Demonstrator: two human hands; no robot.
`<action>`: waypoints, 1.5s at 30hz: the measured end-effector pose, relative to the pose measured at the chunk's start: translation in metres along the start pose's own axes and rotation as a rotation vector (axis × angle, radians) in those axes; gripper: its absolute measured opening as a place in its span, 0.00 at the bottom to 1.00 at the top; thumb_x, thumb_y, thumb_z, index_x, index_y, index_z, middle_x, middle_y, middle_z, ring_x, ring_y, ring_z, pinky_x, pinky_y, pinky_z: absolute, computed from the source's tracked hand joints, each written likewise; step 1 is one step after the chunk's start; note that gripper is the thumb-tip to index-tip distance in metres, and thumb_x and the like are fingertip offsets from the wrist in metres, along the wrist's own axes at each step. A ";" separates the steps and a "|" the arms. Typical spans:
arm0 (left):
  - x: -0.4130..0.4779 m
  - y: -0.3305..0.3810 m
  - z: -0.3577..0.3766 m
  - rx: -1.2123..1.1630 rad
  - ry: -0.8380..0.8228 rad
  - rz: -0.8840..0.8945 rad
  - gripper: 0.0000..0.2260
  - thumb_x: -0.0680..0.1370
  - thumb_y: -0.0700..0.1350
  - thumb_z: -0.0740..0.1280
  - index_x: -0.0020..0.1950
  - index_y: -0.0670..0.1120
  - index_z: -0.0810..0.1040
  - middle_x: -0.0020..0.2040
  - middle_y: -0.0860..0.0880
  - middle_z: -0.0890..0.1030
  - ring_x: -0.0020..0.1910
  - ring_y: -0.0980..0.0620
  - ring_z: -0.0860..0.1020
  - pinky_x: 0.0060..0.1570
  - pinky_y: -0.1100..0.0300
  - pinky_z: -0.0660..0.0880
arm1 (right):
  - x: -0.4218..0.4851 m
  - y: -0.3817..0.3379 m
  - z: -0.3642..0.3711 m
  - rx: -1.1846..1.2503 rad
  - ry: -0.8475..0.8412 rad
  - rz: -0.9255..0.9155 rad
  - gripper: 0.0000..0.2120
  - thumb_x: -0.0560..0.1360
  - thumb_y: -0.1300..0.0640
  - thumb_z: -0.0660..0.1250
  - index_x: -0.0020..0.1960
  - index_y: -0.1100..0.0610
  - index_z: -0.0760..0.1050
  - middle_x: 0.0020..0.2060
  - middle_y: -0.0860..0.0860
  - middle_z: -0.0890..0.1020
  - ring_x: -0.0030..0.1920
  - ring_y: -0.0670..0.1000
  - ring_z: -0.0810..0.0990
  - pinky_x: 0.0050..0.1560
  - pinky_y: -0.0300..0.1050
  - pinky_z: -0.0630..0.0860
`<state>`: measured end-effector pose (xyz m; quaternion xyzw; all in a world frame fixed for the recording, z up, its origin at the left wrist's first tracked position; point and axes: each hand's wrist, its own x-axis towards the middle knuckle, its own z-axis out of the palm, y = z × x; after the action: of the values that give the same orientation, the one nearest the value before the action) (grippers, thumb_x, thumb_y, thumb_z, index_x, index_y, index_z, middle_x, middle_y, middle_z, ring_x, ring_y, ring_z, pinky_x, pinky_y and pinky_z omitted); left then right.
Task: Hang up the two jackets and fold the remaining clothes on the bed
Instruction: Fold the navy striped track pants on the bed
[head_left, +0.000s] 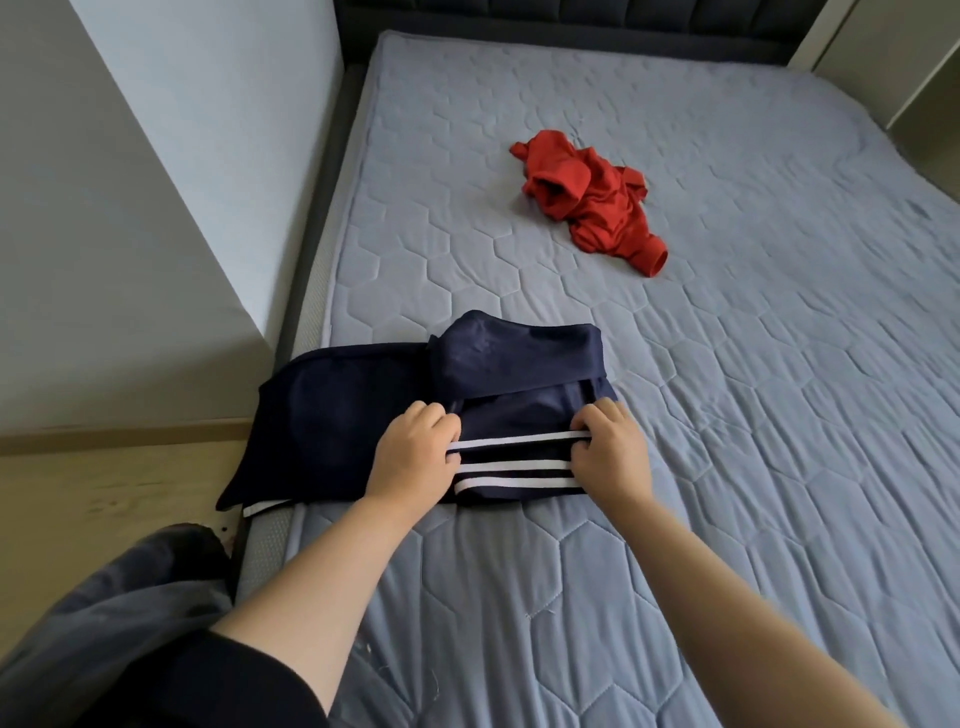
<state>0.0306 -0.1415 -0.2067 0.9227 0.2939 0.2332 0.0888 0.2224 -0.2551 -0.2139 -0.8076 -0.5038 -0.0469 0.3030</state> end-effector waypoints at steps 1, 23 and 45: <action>0.000 -0.001 -0.002 0.005 0.004 0.034 0.15 0.53 0.28 0.72 0.30 0.41 0.71 0.29 0.47 0.71 0.28 0.47 0.71 0.24 0.63 0.65 | -0.001 -0.001 -0.003 0.001 0.075 -0.017 0.14 0.53 0.80 0.61 0.33 0.66 0.73 0.31 0.58 0.74 0.32 0.60 0.72 0.31 0.47 0.69; -0.014 -0.008 -0.006 -0.106 -0.059 0.006 0.14 0.54 0.30 0.73 0.30 0.41 0.71 0.28 0.48 0.71 0.27 0.48 0.72 0.18 0.61 0.68 | 0.084 -0.080 0.046 0.036 -0.407 0.032 0.15 0.77 0.54 0.63 0.63 0.54 0.72 0.57 0.52 0.73 0.55 0.52 0.74 0.48 0.47 0.73; -0.020 -0.019 0.000 0.050 -0.401 -0.048 0.08 0.74 0.49 0.63 0.38 0.48 0.67 0.38 0.53 0.69 0.41 0.52 0.69 0.37 0.61 0.62 | 0.074 -0.075 0.035 0.227 -0.167 0.184 0.14 0.73 0.69 0.56 0.52 0.59 0.76 0.49 0.52 0.80 0.50 0.53 0.76 0.48 0.41 0.69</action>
<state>0.0067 -0.1381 -0.2195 0.9453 0.2979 0.0352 0.1279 0.1872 -0.1548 -0.1811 -0.8118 -0.4534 0.1056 0.3524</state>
